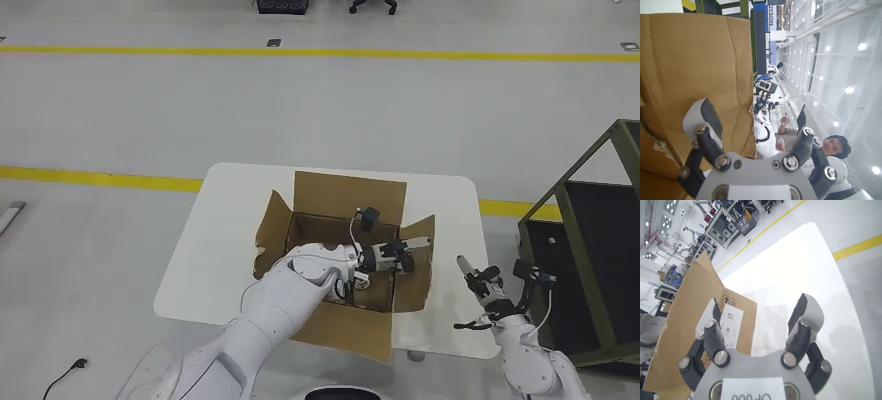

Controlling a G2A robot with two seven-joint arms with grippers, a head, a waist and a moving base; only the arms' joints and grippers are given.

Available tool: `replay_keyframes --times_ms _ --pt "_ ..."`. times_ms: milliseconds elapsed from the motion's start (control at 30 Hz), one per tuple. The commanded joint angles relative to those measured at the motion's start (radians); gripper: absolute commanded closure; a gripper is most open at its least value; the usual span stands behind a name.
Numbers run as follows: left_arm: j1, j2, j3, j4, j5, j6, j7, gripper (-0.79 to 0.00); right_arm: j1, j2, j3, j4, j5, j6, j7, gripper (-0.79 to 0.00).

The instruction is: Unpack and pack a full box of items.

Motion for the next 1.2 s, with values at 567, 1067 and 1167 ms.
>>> replay_keyframes --times_ms 567,1067,1167 --pt "-0.022 -0.049 0.022 0.099 0.044 0.006 -0.008 -0.785 0.047 -0.006 0.075 0.047 0.628 0.103 0.297 -0.705" --pt "-0.032 -0.060 0.003 0.136 0.062 0.003 -0.015 -0.785 0.098 -0.005 -0.017 0.082 0.696 0.098 0.377 -0.209" --pt "-0.033 -0.061 -0.002 0.138 0.066 0.002 -0.016 -0.785 0.094 -0.003 -0.018 0.079 0.699 0.095 0.386 -0.089"
